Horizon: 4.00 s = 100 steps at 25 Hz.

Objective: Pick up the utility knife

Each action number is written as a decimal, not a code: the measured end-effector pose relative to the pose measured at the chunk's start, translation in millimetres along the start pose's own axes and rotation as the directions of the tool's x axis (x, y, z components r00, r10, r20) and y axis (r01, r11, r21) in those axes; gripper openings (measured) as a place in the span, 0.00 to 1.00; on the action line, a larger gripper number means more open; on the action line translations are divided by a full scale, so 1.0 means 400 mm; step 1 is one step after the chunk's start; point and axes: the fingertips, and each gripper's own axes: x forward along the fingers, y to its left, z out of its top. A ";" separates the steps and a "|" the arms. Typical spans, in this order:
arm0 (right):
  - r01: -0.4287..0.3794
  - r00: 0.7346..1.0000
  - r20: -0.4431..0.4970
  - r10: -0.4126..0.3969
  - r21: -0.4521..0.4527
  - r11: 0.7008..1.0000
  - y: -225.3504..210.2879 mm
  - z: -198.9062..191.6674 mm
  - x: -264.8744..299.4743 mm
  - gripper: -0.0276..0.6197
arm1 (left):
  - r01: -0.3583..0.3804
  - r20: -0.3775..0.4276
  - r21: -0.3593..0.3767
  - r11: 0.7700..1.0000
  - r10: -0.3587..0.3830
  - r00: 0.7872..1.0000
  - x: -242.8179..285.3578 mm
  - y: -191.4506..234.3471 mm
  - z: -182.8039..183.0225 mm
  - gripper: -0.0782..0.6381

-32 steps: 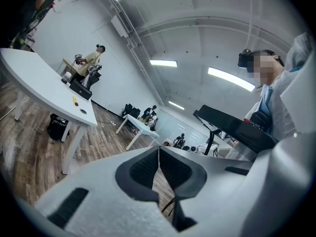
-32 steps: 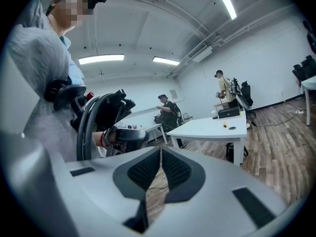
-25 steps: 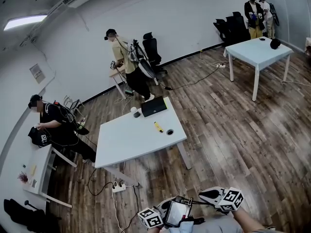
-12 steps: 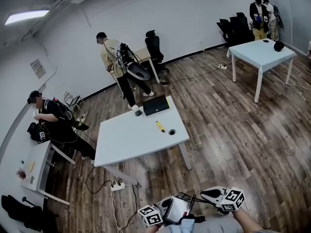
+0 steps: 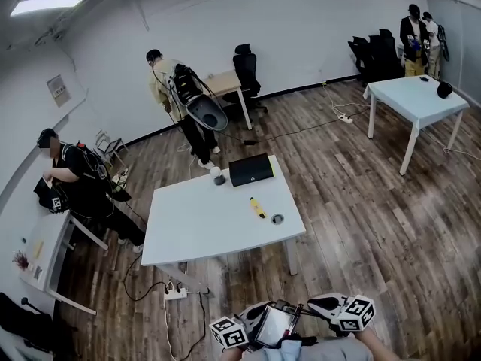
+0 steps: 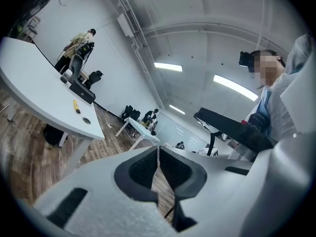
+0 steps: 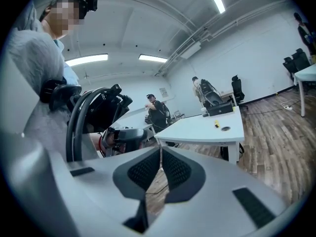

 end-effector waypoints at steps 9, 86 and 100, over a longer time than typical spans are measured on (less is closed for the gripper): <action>-0.013 1.000 -0.026 0.013 -0.002 1.000 -0.105 0.118 0.208 0.09 | -0.039 0.061 -0.020 0.999 0.040 0.997 -0.015 0.194 0.193 0.13; 0.169 0.930 -0.326 -0.171 -0.035 0.985 -0.836 0.325 0.930 0.23 | -0.325 0.249 -0.112 0.939 0.343 0.906 -0.006 0.646 0.496 0.14; 0.199 0.915 -0.354 -0.194 -0.022 0.980 -0.869 0.310 0.965 0.26 | -0.318 0.226 -0.113 0.941 0.336 0.914 0.013 0.628 0.524 0.13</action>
